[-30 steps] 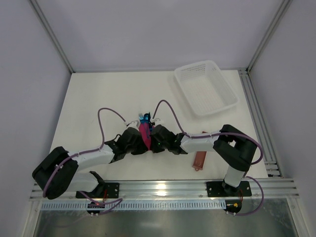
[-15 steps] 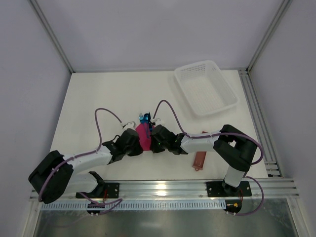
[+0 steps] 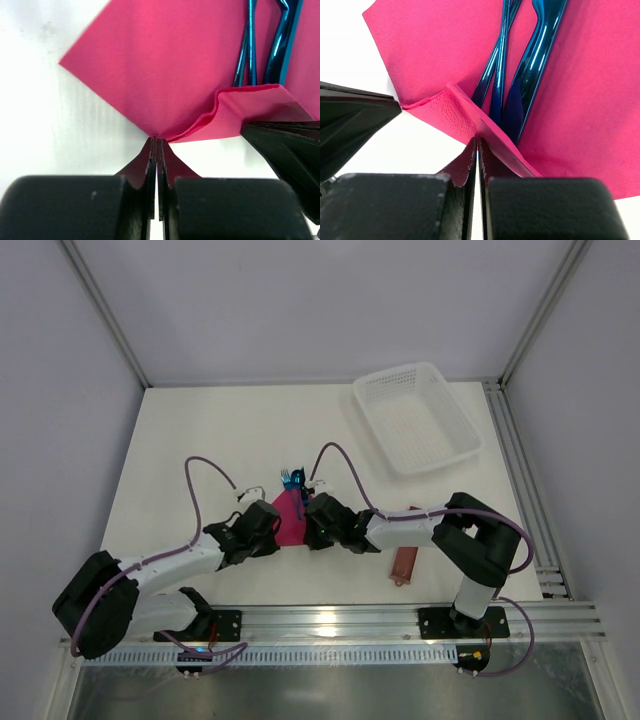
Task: Place the utensils on the paper napkin and roll it up
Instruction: Roll the napkin at the center of the board.
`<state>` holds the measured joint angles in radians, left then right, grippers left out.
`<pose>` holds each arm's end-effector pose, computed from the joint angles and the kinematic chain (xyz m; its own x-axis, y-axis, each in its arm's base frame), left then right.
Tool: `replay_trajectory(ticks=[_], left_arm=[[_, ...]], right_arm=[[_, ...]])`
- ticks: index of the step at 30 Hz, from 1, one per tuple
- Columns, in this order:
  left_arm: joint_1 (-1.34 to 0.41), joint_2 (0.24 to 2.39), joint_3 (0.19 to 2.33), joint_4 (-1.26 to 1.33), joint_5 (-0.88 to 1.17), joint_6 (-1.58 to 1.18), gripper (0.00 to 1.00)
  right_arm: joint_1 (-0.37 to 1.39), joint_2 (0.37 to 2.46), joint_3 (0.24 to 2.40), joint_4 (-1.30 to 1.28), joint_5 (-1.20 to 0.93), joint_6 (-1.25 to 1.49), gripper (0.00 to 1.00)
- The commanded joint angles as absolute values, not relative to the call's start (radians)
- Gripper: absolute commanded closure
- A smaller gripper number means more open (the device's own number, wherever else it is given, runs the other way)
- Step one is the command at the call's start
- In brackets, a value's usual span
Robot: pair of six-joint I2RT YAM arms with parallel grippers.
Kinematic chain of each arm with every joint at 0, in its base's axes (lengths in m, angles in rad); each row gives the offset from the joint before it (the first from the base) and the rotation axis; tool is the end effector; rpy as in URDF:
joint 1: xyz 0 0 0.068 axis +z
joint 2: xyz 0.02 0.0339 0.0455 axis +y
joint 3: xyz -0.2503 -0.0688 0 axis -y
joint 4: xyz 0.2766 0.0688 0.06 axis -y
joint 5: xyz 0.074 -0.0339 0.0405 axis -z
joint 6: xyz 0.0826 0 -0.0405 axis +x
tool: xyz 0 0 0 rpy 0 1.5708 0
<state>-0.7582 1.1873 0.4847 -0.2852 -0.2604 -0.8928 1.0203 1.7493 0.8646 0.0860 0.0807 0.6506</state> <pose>0.2040 -0.1640 0.0843 -0.8175 -0.2623 -0.5127 -0.1199 0.9483 -0.2940 0.2124 0.3333 0.0718 -0.7949 -0.1410 -0.5901 -0.4256 0.8229 0.3766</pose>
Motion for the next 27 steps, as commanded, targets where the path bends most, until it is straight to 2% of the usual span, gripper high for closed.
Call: replay_trajectory(ticks=[1,13,27], left_arm=[[-0.761,1.137,0.528,-0.357,-0.336,-0.925,0.97],[-0.759,1.161,0.526,-0.149,-0.126,-0.894,0.97],[-0.759,1.282,0.509,-0.103,-0.126,-0.911,0.99]], right_arm=[[1.026,1.73,0.848,0.06,0.109,0.649,0.96],[1.026,1.727,0.854,0.063,0.106,0.661,0.96],[1.025,1.707,0.845,0.049,0.109,0.669,0.96]])
